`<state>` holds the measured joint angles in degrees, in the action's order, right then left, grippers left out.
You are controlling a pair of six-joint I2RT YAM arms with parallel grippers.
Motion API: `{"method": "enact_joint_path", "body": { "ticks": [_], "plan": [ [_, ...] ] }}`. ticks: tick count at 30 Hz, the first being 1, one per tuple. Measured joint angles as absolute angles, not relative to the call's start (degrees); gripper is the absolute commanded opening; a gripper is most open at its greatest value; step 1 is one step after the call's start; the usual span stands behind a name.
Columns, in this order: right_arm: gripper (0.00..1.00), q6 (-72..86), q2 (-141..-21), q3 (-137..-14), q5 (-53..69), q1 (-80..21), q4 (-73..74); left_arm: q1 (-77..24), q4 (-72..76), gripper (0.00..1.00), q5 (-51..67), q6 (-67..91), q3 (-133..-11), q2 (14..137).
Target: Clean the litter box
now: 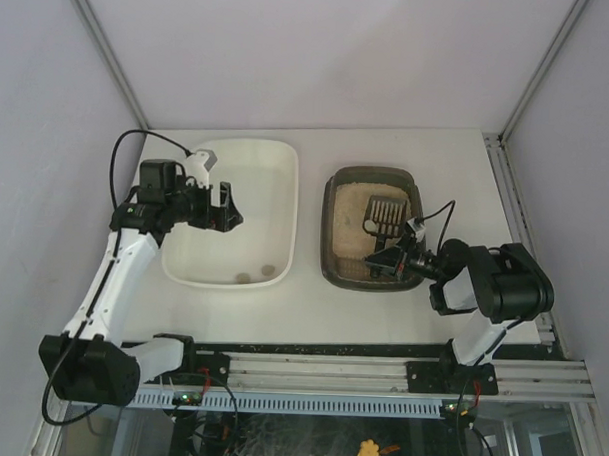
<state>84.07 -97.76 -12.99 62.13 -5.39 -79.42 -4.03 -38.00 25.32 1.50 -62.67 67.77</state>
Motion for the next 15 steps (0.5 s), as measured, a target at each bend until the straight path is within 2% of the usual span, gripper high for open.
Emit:
{"method": "enact_joint_path", "body": {
  "ticks": [3, 11, 13, 15],
  "plan": [
    [0.00, 86.4, -97.3, -13.8, 64.0, -5.4, -80.1, -4.1, -40.0, 1.00, 23.0, -1.4, -62.7, 63.4],
    [0.00, 88.6, -87.3, -14.0, 65.7, -5.3, -79.6, -4.1, -43.0, 1.00, 15.3, -5.1, -63.0, 55.7],
    [0.00, 85.7, -83.4, -14.0, 65.0, -5.7, -75.0, -4.1, -44.0, 1.00, 13.8, -5.5, -63.0, 56.2],
    [0.00, 75.4, -76.7, -15.9, 61.7, -7.6, -58.8, -4.1, -44.6, 1.00, 12.8, -5.7, -63.0, 56.5]
  ]
}}
